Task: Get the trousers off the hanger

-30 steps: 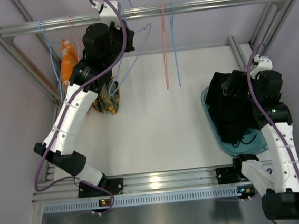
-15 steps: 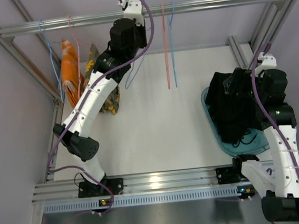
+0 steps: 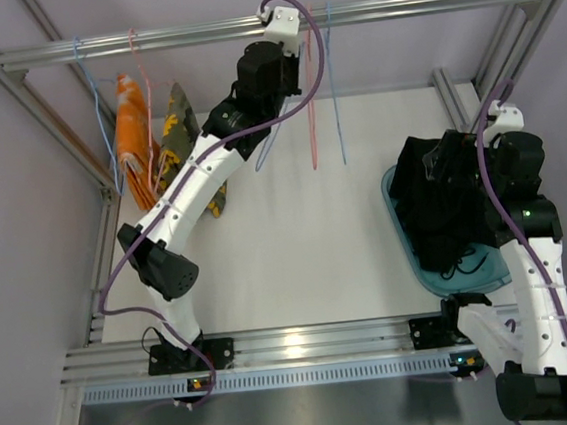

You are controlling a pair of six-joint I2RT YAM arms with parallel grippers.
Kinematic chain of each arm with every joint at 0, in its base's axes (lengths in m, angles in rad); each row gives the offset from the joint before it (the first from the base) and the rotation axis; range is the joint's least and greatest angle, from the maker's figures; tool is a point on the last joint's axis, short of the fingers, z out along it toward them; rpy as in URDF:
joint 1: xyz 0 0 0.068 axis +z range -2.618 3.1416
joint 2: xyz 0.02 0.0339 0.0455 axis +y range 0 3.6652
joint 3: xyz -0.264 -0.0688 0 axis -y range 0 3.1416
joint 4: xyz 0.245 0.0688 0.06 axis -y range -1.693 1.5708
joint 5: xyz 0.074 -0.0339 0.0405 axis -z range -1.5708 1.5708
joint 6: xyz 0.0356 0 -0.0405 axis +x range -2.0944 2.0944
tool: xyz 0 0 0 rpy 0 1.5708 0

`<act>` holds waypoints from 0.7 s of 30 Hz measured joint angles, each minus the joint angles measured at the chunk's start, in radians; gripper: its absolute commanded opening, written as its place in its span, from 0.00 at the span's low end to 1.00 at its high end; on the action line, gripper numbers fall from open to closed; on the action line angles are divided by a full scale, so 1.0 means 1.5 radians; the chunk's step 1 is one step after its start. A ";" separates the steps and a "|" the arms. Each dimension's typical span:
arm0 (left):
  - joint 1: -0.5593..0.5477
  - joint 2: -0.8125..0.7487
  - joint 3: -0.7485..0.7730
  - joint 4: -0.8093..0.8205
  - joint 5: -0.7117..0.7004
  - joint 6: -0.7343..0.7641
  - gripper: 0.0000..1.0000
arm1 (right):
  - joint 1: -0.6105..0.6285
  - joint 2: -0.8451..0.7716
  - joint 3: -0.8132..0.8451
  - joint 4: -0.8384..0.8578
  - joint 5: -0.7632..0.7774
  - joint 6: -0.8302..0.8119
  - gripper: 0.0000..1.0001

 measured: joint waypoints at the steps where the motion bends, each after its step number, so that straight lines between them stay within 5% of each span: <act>1: -0.003 0.002 0.000 0.005 -0.003 0.003 0.06 | 0.000 0.000 0.000 0.000 0.000 0.000 0.99; 8: -0.011 0.003 0.000 0.011 -0.004 0.006 0.11 | 0.000 -0.008 0.000 -0.001 0.000 0.000 0.99; 13: -0.014 0.003 -0.001 0.007 -0.001 0.010 0.44 | 0.000 -0.009 0.000 -0.002 -0.001 0.000 0.99; 21: -0.021 -0.077 -0.100 0.001 0.005 0.019 0.62 | 0.000 -0.008 0.000 -0.002 -0.006 0.000 0.99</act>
